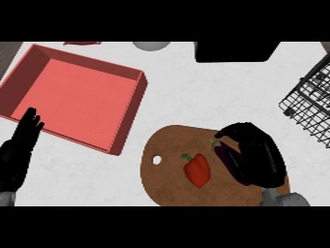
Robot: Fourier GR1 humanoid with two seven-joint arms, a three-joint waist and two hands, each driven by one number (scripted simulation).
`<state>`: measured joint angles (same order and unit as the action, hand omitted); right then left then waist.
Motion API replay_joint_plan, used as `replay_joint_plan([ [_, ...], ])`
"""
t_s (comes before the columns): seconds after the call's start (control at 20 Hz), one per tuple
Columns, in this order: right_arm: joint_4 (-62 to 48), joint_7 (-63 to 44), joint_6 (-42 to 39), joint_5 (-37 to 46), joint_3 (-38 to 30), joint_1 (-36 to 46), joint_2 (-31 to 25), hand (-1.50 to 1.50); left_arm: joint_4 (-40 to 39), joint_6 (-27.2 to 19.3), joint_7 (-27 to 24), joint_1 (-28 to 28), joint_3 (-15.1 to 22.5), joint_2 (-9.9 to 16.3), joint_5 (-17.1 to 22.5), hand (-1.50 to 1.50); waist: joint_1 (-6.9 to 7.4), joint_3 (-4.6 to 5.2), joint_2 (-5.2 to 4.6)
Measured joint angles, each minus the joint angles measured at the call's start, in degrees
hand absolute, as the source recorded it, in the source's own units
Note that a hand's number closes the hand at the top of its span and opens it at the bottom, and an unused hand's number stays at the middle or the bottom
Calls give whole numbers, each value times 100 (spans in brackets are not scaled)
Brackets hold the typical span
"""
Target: Pick the bell pepper from the cutting board and place it in the tiered basket
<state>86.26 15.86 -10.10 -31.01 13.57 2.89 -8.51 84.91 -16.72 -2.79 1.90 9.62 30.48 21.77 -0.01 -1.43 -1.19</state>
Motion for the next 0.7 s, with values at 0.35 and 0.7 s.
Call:
replay_joint_plan([
  [0.35, -397, 42, 849, 2036, 461, -204, -794, -150, -7, 385, 190, 122, -40, 350, 63, 0, -15, 104, 166],
  [0.7, -353, -1303, 685, 3210, 1045, 256, -1719, -150, 2, 575, 293, 212, -80, 468, 103, 0, 36, 78, 179],
])
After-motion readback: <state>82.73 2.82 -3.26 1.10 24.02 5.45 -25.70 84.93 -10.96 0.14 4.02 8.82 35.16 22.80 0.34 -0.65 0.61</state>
